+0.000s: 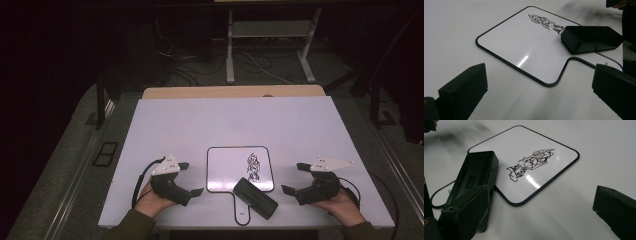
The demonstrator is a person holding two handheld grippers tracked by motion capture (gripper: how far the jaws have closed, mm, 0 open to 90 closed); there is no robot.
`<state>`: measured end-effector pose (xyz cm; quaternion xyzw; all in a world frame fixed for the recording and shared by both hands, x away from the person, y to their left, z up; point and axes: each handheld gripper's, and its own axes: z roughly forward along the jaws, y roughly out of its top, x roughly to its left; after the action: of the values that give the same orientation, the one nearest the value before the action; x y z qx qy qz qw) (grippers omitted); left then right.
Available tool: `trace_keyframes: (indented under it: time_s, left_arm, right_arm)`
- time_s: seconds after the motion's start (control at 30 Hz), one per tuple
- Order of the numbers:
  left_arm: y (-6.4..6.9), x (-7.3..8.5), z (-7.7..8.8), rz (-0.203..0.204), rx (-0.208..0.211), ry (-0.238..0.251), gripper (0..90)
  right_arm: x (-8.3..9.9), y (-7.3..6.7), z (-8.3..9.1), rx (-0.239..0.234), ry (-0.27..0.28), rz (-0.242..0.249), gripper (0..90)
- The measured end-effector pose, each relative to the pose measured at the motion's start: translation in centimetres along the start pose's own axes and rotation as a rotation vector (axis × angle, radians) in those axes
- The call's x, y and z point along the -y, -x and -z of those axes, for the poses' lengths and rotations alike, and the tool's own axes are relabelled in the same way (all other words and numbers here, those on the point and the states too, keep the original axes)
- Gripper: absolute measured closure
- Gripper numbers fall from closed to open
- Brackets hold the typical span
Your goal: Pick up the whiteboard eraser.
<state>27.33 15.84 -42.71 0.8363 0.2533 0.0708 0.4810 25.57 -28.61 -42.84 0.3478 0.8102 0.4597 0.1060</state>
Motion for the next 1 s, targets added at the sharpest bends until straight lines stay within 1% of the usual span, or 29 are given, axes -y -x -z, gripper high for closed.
trace_keyframes:
  time_s: [0.1, 0.13, 0.2, 0.3, 0.4, 0.43, 0.57, 0.6, 0.63, 0.67, 0.77, 1.0]
  left_arm:
    - [-0.1, 0.0, 0.0, -0.001, 0.002, 0.000, 0.0]
    - [-0.1, 0.0, -0.1, 0.004, 0.002, 0.004, 0.0]
    - [-0.1, 0.0, -0.1, 0.006, 0.003, 0.005, 0.0]
    - [-0.1, 0.0, -0.1, 0.004, 0.004, 0.003, 0.0]
    - [-0.1, 0.0, -0.1, 0.006, 0.004, 0.005, 0.0]
    - [-0.1, 0.0, -0.1, 0.002, 0.003, 0.001, 0.0]
    - [-0.1, 0.0, -0.2, 0.006, 0.007, 0.000, 0.0]
    - [-0.1, 0.0, -0.2, 0.012, 0.009, 0.003, 0.0]
    - [-0.1, 0.0, -0.2, 0.007, 0.013, -0.003, 0.0]
    - [-0.1, 0.0, -0.3, 0.006, 0.014, -0.004, 0.0]
    - [-0.1, -0.1, -0.3, 0.008, 0.013, -0.005, 0.0]
    - [0.0, -0.1, -0.2, 0.004, 0.008, -0.005, 0.0]
  right_arm:
    - [-0.2, -0.1, 0.0, -0.023, 0.014, -0.004, 0.0]
    - [-0.2, 0.0, 0.0, -0.026, 0.023, -0.008, 0.0]
    - [-0.3, 0.0, 0.0, -0.026, 0.026, -0.008, 0.0]
    - [-0.5, 0.1, -0.1, -0.039, 0.028, -0.015, 0.0]
    - [-0.7, 0.0, -0.3, -0.058, 0.013, -0.019, 0.0]
    - [-0.8, 0.0, -0.3, -0.062, 0.009, -0.009, 0.0]
    - [-1.1, -0.3, -0.4, -0.066, -0.003, -0.005, 0.0]
    - [-1.4, -0.4, -0.5, -0.074, -0.015, 0.009, 0.0]
    - [-1.4, -0.4, -0.5, -0.074, -0.015, 0.009, 0.0]
    - [-1.6, -0.5, -0.6, -0.071, -0.022, 0.027, 0.0]
    - [-1.9, -0.7, -0.8, -0.060, -0.032, 0.029, 0.0]
    - [-2.2, -1.0, -1.2, -0.072, -0.054, 0.019, 0.0]
